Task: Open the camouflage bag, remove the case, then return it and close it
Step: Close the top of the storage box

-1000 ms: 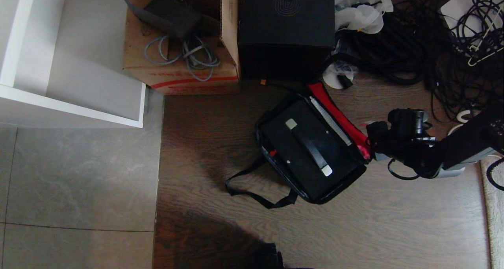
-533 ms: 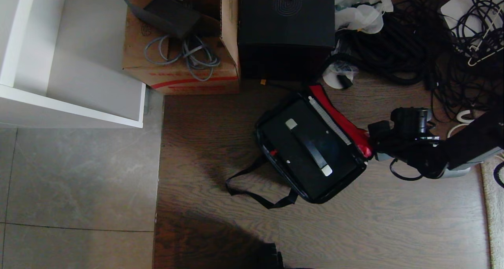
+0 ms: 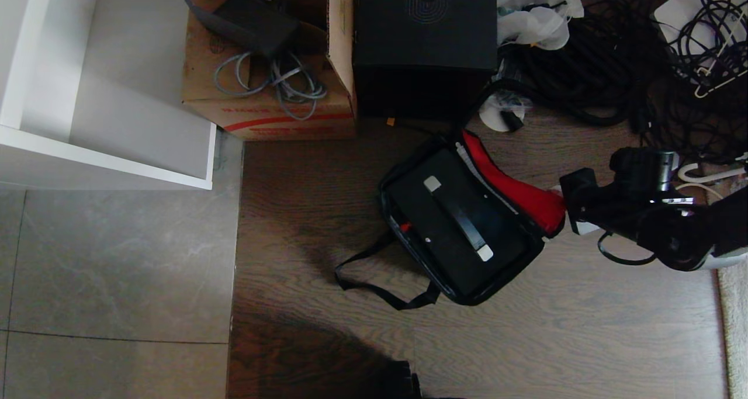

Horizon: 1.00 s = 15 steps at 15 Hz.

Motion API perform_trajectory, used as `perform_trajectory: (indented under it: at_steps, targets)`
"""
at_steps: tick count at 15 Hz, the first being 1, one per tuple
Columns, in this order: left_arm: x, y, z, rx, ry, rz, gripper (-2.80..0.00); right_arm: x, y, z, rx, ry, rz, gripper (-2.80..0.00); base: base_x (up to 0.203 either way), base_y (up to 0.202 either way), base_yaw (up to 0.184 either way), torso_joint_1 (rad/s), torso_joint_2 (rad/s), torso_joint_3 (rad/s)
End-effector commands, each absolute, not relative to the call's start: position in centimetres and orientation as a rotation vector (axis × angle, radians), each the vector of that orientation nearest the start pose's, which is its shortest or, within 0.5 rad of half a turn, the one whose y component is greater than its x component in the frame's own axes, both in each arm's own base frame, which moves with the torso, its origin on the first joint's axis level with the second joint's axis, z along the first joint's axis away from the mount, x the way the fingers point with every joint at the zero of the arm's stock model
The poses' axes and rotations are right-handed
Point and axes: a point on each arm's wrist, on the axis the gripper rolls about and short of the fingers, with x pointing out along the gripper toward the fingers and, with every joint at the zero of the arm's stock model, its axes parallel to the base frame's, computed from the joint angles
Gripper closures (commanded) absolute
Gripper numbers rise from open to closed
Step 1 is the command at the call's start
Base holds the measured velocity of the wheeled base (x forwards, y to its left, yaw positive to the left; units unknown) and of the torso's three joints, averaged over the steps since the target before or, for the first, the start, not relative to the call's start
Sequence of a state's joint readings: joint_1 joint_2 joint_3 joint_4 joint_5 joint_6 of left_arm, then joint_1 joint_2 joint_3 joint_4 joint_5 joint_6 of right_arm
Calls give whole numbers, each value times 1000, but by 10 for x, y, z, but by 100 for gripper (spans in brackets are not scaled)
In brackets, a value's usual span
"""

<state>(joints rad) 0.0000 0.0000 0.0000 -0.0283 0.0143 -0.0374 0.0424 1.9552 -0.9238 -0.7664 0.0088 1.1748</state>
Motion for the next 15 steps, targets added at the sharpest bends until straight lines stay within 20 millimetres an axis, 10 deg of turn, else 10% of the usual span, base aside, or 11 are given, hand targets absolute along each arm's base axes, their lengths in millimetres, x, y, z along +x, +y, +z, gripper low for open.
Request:
perform_trajectory:
  at_steps: [1,9,10,15]
  targets:
    - [-22,0,76,-38,-22,13,0,337,24,165,1066,254,-11,0,0,0,0,0,0,0]
    - [-22,0,76,-38,-20,13,0,303,70,145,529,380,184,0,0,0,0,0,0,0]
    - [-22,0,76,-38,-20,15,0,302,77,145,506,372,209,-280,0,0,0,0,0,0]
    - [-22,0,76,-38,-21,13,0,296,102,148,438,298,321,-280,0,0,0,0,0,0]
